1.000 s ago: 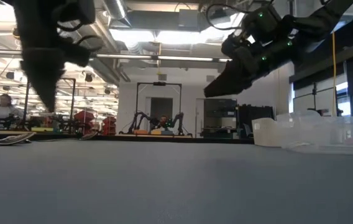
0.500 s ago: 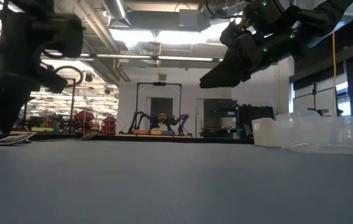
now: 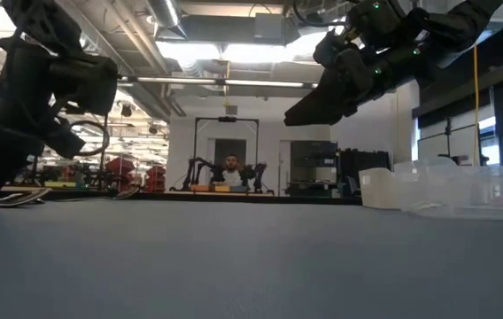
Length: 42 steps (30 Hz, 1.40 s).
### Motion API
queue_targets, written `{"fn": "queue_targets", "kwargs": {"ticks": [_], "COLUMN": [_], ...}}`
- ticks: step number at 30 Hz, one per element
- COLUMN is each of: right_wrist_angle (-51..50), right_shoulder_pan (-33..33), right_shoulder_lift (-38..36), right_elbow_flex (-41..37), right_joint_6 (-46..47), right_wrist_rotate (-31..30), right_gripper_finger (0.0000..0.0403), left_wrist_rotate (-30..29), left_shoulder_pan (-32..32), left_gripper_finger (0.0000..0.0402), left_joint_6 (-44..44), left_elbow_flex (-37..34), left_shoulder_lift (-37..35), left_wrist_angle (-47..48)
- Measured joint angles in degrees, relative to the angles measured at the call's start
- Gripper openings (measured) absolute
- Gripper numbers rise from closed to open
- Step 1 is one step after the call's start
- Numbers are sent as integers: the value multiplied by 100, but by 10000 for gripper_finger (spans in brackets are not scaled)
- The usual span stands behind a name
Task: Sort silverware by color (type)
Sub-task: Put the black spoon into the black bin
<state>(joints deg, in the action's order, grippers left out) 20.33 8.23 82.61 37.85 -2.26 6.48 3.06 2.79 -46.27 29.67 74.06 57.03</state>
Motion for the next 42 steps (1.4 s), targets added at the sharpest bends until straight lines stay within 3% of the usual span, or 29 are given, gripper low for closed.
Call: {"fn": "queue_targets", "kwargs": {"ticks": [14,31,42], "right_wrist_angle": [3,-36,-68], "right_shoulder_pan": [0,0,2], "right_shoulder_lift": [0,0,32], "right_elbow_flex": [0,0,2], "right_joint_6": [0,4,492], "right_wrist_rotate": [0,0,2], "right_gripper_finger": [177,177,177], "left_wrist_rotate": [211,-58,-796], "left_shoulder_pan": [-3,-258,-695], "left_gripper_finger": [96,22,14], "left_joint_6": [774,1186,1659], "left_elbow_flex": [50,206,844], "left_shoulder_lift": [399,422,289], "left_wrist_angle": [-260,-319,-449]}}
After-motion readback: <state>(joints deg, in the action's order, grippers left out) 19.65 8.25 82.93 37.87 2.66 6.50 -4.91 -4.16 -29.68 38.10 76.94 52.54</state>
